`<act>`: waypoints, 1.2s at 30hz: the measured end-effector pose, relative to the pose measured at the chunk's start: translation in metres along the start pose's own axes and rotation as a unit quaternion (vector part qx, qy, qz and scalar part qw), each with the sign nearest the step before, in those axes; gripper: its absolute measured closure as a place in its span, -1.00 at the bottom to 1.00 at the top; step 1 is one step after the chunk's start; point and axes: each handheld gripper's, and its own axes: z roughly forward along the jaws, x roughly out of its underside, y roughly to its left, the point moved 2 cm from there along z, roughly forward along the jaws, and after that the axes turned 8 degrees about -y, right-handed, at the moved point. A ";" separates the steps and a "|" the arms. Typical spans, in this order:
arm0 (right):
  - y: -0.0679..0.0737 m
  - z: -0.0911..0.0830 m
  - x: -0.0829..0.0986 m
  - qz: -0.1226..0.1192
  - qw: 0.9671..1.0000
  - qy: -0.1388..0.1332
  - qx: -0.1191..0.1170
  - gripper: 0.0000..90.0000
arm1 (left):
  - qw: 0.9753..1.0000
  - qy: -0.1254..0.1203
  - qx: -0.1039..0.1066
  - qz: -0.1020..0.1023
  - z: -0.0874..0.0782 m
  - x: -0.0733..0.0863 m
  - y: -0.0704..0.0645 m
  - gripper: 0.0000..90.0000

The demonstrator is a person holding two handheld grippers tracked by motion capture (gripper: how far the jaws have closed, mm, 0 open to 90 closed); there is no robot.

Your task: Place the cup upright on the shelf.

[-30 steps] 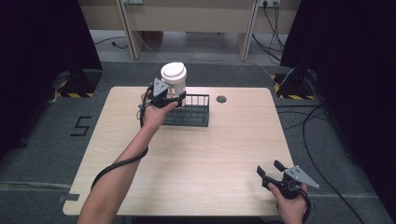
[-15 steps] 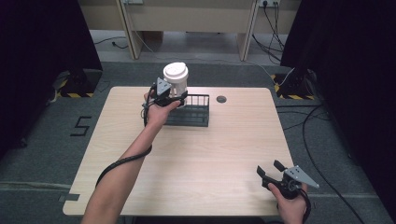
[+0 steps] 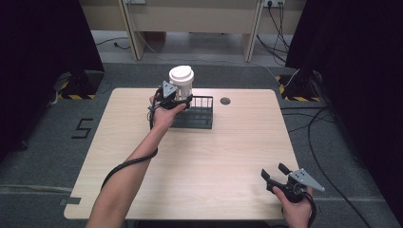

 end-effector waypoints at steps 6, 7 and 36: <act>0.000 0.000 0.000 0.007 1.000 0.000 -0.001 -0.55 | 1.000 0.006 -0.002 -0.002 0.002 0.006 -0.002 -0.61; 0.000 0.000 0.000 0.007 1.000 0.000 -0.001 -0.55 | 1.000 0.008 -0.003 -0.003 0.003 0.008 -0.003 -0.61; 0.000 0.000 0.000 0.007 1.000 0.001 -0.002 -0.55 | 0.999 0.031 -0.011 -0.005 0.007 0.022 -0.004 -0.62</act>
